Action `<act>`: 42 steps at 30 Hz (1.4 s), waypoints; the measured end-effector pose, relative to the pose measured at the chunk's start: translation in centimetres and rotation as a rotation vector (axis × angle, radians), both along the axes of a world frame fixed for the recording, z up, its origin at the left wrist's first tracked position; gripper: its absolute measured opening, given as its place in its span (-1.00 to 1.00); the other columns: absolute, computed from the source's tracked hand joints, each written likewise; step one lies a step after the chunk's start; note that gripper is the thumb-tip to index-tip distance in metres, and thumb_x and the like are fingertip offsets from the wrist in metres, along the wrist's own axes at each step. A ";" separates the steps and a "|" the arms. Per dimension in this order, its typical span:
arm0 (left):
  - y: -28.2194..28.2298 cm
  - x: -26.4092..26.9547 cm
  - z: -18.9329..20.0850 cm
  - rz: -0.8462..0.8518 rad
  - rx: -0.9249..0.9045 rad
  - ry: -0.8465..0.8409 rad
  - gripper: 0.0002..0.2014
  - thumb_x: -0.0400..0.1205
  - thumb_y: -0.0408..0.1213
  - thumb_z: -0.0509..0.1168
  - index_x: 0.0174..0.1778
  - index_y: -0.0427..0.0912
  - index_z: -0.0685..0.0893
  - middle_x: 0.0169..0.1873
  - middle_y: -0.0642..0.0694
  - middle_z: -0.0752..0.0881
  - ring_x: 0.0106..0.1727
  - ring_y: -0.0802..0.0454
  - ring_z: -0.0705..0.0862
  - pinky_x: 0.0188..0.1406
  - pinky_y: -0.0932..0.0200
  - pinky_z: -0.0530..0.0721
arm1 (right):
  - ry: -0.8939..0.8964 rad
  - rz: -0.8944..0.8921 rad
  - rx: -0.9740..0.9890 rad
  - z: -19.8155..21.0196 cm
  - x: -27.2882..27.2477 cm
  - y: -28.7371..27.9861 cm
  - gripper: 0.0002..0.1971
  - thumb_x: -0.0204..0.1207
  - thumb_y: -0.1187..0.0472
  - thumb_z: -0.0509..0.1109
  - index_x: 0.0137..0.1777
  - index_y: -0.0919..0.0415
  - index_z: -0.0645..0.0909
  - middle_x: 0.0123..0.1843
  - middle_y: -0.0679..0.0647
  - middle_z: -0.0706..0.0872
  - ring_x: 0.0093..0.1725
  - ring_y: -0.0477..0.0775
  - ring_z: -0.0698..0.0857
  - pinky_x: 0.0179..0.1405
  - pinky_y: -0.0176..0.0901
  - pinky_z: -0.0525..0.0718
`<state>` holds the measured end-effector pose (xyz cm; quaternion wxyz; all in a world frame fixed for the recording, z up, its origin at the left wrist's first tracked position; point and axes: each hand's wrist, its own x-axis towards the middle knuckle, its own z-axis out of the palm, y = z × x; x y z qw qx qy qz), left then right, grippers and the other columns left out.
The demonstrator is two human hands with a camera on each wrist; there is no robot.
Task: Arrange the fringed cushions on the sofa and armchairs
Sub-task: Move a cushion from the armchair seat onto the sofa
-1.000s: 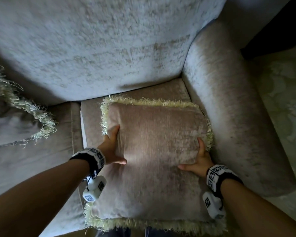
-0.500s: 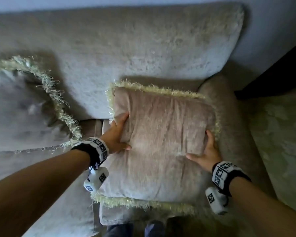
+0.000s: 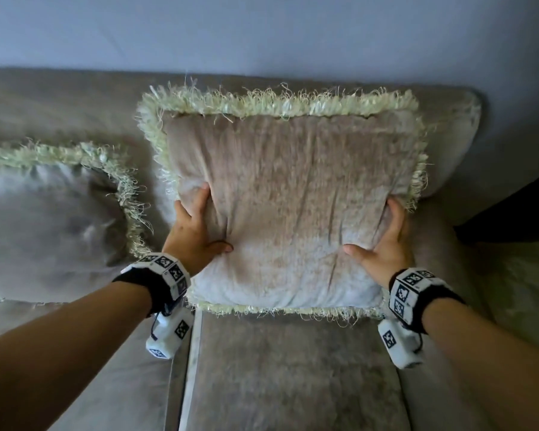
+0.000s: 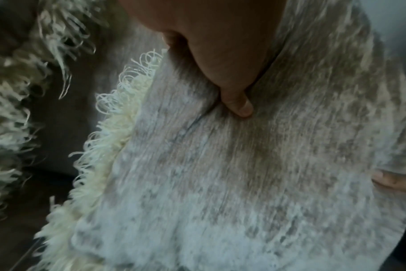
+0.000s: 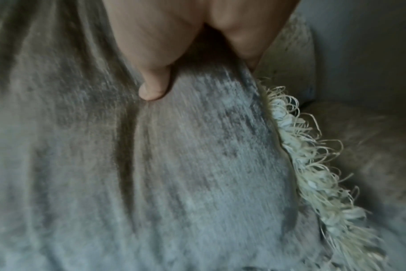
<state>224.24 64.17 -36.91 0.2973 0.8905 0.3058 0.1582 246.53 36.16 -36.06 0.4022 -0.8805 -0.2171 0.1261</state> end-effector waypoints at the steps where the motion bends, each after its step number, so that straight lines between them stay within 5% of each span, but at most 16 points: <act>1: 0.2 0.1 -1.6 0.015 0.004 0.002 0.36 0.06 -0.25 0.77 0.62 0.16 -0.05 0.30 -0.42 0.28 0.13 -0.50 0.54 0.26 -0.40 0.57 | -0.001 0.002 -0.003 -1.2 0.2 0.7 0.15 0.25 0.20 0.70 0.59 -0.25 -0.10 0.64 0.04 0.09 0.55 0.14 0.27 0.53 0.12 0.33; 6: 0.7 0.2 -8.9 0.054 -0.015 0.035 0.38 0.04 -0.32 0.77 0.56 0.23 -0.08 0.25 -0.49 0.28 0.10 -0.47 0.49 0.30 -0.35 0.56 | -0.027 -0.024 -0.122 -8.3 0.4 1.7 0.06 0.31 0.26 0.66 0.60 -0.05 -0.06 0.59 0.11 0.10 0.46 0.20 0.40 0.45 0.09 0.45; 9: 0.9 0.0 -11.6 0.030 0.006 0.086 0.32 0.08 -0.28 0.76 0.54 0.19 -0.07 0.22 -0.55 0.31 0.04 -0.49 0.50 0.24 -0.33 0.59 | -0.008 -0.068 -0.198 -11.3 0.3 1.0 -0.06 0.45 0.26 0.56 0.61 -0.02 -0.04 0.57 0.14 0.17 0.06 0.10 0.65 0.11 0.04 0.67; 11: 1.3 0.4 -12.2 0.020 0.015 0.191 0.25 0.21 -0.18 0.71 0.51 0.21 -0.17 0.32 -0.61 0.27 0.19 -0.59 0.45 0.38 -0.27 0.47 | 0.022 -0.088 -0.217 -12.3 0.7 1.1 -0.12 0.52 0.26 0.49 0.63 -0.07 -0.05 0.59 0.13 0.19 -0.08 0.04 0.63 -0.08 -0.04 0.63; 15: 2.6 1.5 -13.2 0.035 0.010 0.403 0.30 0.36 0.09 0.56 0.65 -0.12 -0.38 0.46 -0.60 0.08 0.37 -0.58 0.38 0.46 -0.17 0.39 | 0.006 -0.060 -0.172 -13.5 1.2 2.3 -0.10 0.52 0.36 0.41 0.60 -0.17 -0.12 0.65 0.07 0.14 0.34 0.14 0.55 0.23 -0.04 0.59; 20: 2.9 0.2 -13.1 -0.019 0.081 0.419 0.36 0.30 0.21 0.55 0.56 0.08 -0.51 0.37 -0.57 0.17 0.32 -0.53 0.39 0.37 -0.23 0.49 | 0.010 -0.058 -0.208 -13.0 0.2 2.2 -0.06 0.50 0.36 0.45 0.63 -0.15 -0.12 0.59 0.13 0.17 -0.01 -0.10 0.65 0.00 -0.10 0.69; 21: 2.9 -0.3 -12.8 -0.039 0.105 0.369 0.36 0.27 0.16 0.60 0.56 0.16 -0.46 0.35 -0.57 0.21 0.30 -0.54 0.39 0.34 -0.30 0.50 | 0.008 -0.050 -0.224 -12.7 0.2 1.8 -0.06 0.48 0.35 0.48 0.62 -0.14 -0.09 0.56 0.14 0.17 -0.01 -0.16 0.63 0.02 -0.15 0.65; 23: 2.7 -1.5 -12.2 -0.050 0.173 0.252 0.33 0.21 0.04 0.67 0.61 0.19 -0.27 0.35 -0.60 0.26 0.28 -0.53 0.41 0.24 -0.38 0.55 | -0.039 -0.042 -0.251 -11.9 0.3 0.9 -0.09 0.43 0.30 0.54 0.55 -0.17 -0.01 0.50 0.11 0.17 0.25 0.02 0.55 0.14 -0.09 0.63; 27: 2.6 -4.2 -11.1 0.014 0.191 0.093 0.11 0.24 -0.10 0.68 0.61 0.02 0.14 0.35 -0.50 0.31 0.31 -0.40 0.42 0.13 -0.38 0.65 | -0.126 -0.054 -0.246 -10.0 1.1 -0.2 -0.14 0.32 0.22 0.59 0.46 -0.14 0.10 0.43 0.00 0.15 0.47 0.21 0.34 0.31 0.09 0.58; 33: 2.6 -4.1 -10.7 -0.061 0.040 0.116 0.21 0.21 0.38 0.48 0.67 0.14 -0.07 0.51 -0.52 0.13 0.49 -0.52 0.30 0.33 -0.42 0.49 | 0.097 -0.044 -0.091 -8.3 3.2 0.0 0.09 0.21 -0.05 0.71 0.53 -0.32 -0.05 0.64 -0.07 0.07 0.59 0.08 0.25 0.49 0.01 0.37; 36: 2.4 -1.8 -10.6 -0.075 -0.060 0.130 0.34 0.18 0.09 0.65 0.65 0.18 -0.22 0.59 -0.39 0.01 0.59 -0.36 0.20 0.45 -0.28 0.38 | 0.195 -0.027 -0.030 -8.9 3.3 0.9 0.23 0.09 -0.13 0.73 0.51 -0.43 -0.19 0.69 0.02 0.14 0.57 0.09 0.34 0.51 0.05 0.36; 39: 2.5 -0.1 -11.2 -0.039 -0.079 0.085 0.40 0.17 -0.17 0.73 0.65 0.07 -0.24 0.46 -0.34 0.18 0.34 -0.10 0.34 0.37 -0.08 0.41 | 0.268 -0.072 0.052 -10.2 3.4 1.9 0.33 0.07 -0.02 0.78 0.52 -0.48 -0.25 0.69 0.09 0.15 0.59 0.08 0.32 0.55 0.11 0.34; 42: 2.2 0.3 -11.5 -0.001 -0.073 0.088 0.41 0.15 -0.23 0.74 0.68 -0.05 -0.20 0.37 -0.34 0.25 0.27 -0.19 0.41 0.33 -0.08 0.43 | 0.298 -0.102 0.111 -11.3 3.9 2.1 0.35 -0.01 0.07 0.81 0.54 -0.46 -0.16 0.64 -0.04 0.24 0.57 0.06 0.34 0.57 0.19 0.33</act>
